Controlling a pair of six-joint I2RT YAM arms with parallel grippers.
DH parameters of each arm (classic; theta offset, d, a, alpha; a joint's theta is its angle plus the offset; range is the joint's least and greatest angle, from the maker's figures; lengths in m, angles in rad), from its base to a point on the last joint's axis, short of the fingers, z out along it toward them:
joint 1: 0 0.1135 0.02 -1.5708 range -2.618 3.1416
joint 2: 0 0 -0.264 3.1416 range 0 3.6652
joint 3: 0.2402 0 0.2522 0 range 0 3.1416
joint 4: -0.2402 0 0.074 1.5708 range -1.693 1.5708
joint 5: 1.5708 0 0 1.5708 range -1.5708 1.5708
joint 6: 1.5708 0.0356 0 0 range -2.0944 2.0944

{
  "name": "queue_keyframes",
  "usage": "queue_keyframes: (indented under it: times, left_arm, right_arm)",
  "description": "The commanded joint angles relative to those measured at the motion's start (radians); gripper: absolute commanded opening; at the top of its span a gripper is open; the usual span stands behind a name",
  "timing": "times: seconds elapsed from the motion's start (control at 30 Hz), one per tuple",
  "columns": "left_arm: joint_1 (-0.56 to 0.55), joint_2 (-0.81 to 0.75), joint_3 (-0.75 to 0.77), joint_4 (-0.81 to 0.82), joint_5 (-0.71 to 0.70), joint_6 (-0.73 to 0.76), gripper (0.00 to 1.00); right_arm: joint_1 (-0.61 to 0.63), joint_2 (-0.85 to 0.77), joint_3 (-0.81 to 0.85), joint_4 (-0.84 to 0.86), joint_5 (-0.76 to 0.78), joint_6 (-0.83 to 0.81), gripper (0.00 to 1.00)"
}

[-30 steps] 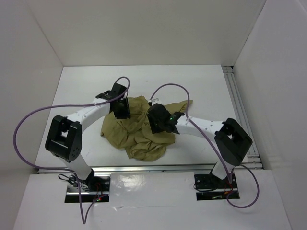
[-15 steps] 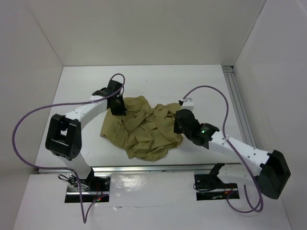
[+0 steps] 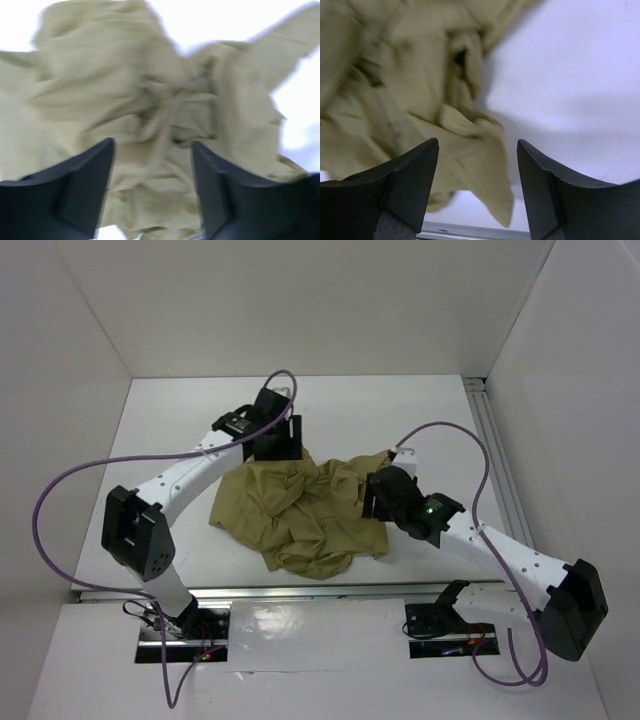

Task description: Zip up the jacket

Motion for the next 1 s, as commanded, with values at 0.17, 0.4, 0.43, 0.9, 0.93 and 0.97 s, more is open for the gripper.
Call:
queue_keyframes:
  times: [0.17,0.4,0.43,0.9,0.93,0.97]
  left_arm:
    - [-0.075,0.196,0.076,-0.044,-0.008,-0.025,0.80]
    - [-0.060,0.277,0.055,-0.044,0.053,-0.034,0.76]
    - [-0.060,0.277,0.055,-0.044,0.044,-0.034,0.74]
    - [0.055,0.143,0.033,-0.011,0.165,-0.044,0.00]
    - [0.055,0.132,0.033,-0.011,0.185,-0.044,0.00]
    - [0.078,0.120,0.033,-0.002,0.205,-0.044,0.00]
  right_arm:
    - [-0.002,0.193,0.338,0.077,-0.091,-0.088,0.77]
    - [-0.002,0.363,0.365,0.134,-0.155,-0.102,0.73]
    - [-0.002,0.374,0.354,0.146,-0.172,-0.114,0.71]
    - [-0.081,0.489,0.363,0.217,-0.162,-0.122,0.04]
    - [-0.081,0.474,0.377,0.226,-0.162,-0.133,0.00]
    - [-0.109,0.442,0.377,0.226,-0.153,-0.133,0.00]
